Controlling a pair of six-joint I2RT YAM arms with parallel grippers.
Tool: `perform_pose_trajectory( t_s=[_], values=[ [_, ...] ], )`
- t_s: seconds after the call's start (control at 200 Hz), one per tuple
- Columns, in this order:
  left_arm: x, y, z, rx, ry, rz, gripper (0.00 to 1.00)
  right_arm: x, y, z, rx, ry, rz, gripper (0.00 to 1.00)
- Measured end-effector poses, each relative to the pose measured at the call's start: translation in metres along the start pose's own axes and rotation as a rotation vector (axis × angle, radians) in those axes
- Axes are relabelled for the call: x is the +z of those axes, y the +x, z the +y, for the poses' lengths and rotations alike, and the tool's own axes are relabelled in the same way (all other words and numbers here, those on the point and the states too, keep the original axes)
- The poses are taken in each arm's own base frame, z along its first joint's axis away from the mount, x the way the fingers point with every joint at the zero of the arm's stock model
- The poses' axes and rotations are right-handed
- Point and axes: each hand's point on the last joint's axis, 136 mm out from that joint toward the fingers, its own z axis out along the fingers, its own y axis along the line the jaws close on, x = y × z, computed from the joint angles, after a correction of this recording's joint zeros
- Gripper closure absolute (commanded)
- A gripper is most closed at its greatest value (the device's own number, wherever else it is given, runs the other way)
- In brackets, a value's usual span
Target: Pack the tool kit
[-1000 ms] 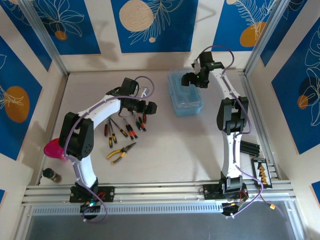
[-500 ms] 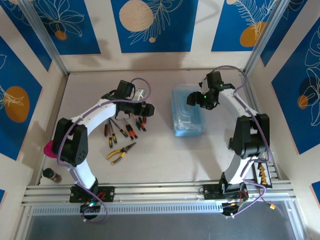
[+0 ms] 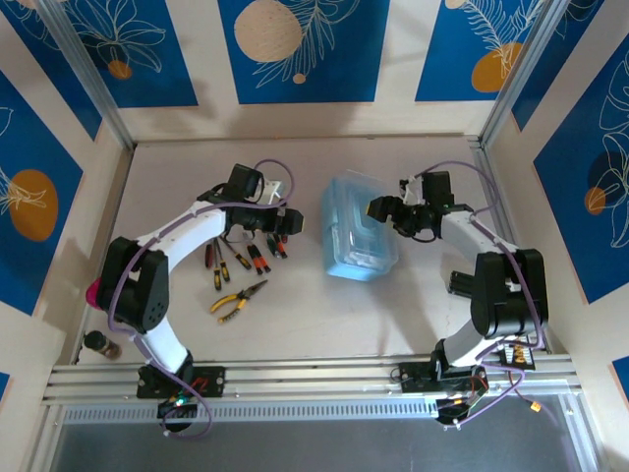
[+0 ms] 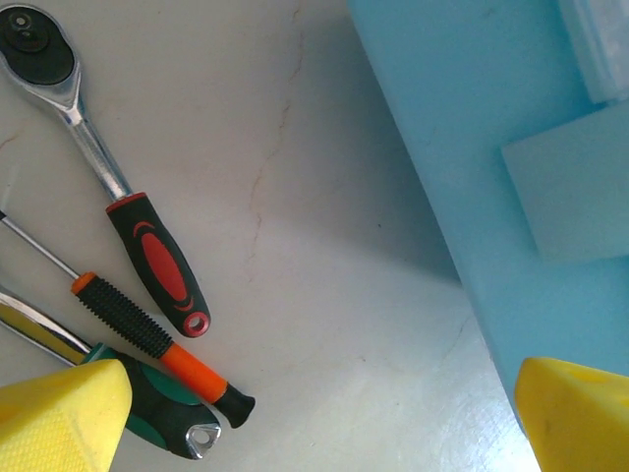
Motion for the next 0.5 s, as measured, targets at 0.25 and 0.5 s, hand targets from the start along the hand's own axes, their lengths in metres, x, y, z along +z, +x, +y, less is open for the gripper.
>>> perform_pose_trajectory(
  t_s=[0.25,0.5],
  values=[
    [0.003,0.002,-0.012,0.016,0.017,0.009,0.00,0.018,0.020,0.010,0.056,-0.220,0.087,0.52],
    [0.017,-0.006,-0.038,0.066,0.051,0.019,0.00,0.023,0.020,0.006,0.073,-0.290,0.118,0.46]
  ],
)
